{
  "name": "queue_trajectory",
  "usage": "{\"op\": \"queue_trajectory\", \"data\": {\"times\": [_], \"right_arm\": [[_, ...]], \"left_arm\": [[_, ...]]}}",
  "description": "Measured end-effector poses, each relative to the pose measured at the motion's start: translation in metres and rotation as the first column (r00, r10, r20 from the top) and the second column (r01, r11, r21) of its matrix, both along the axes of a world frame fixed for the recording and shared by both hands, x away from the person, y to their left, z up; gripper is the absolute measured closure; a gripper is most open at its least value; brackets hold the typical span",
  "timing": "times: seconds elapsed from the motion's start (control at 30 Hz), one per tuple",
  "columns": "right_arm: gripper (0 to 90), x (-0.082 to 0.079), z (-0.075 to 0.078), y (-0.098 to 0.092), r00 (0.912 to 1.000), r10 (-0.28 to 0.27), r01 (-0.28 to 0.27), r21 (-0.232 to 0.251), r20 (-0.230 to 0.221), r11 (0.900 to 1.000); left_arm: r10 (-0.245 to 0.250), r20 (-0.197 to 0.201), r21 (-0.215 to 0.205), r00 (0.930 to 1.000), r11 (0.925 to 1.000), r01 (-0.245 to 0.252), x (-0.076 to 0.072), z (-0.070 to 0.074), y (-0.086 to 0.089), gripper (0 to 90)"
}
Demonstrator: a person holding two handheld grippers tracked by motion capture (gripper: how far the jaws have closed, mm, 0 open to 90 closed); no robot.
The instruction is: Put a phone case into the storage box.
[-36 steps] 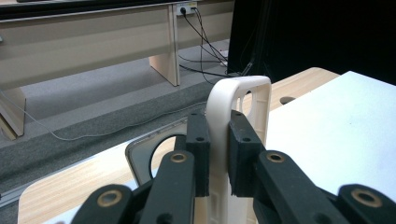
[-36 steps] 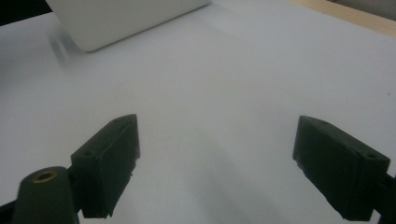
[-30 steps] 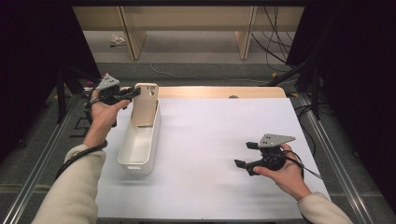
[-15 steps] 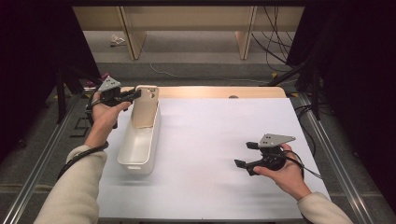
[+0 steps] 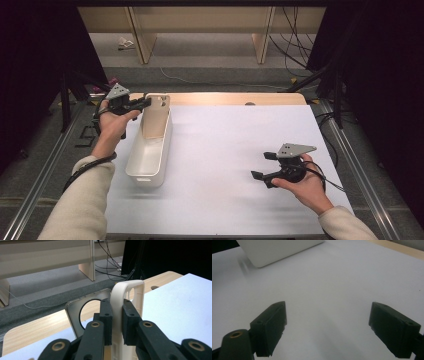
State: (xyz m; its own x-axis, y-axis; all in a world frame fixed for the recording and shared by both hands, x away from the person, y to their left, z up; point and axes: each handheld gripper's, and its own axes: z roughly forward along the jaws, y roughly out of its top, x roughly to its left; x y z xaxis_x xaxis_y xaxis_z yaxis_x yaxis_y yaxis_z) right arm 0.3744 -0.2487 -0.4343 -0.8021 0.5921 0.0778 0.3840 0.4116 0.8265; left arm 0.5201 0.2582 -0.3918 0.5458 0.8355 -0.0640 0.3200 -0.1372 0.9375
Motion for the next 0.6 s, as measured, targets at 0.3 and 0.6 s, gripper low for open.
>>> {"op": "queue_trajectory", "data": {"times": [0.3, 0.6], "right_arm": [[15.7, -0.0001, -0.0001, 0.0001, 1.0000, 0.001, -0.001, -0.002, -0.001, 1.000], [15.7, 0.0000, -0.0002, 0.0001, 1.0000, 0.001, -0.001, -0.002, 0.000, 1.000]], "left_arm": [[0.003, -0.014, -0.004, 0.9999, 1.0000, -0.003, 0.0012, -0.0071, 0.0017, 80.1], [0.009, -0.025, -0.005, 0.9996, 0.9999, -0.009, 0.0026, -0.0105, 0.0038, 79.7]]}}
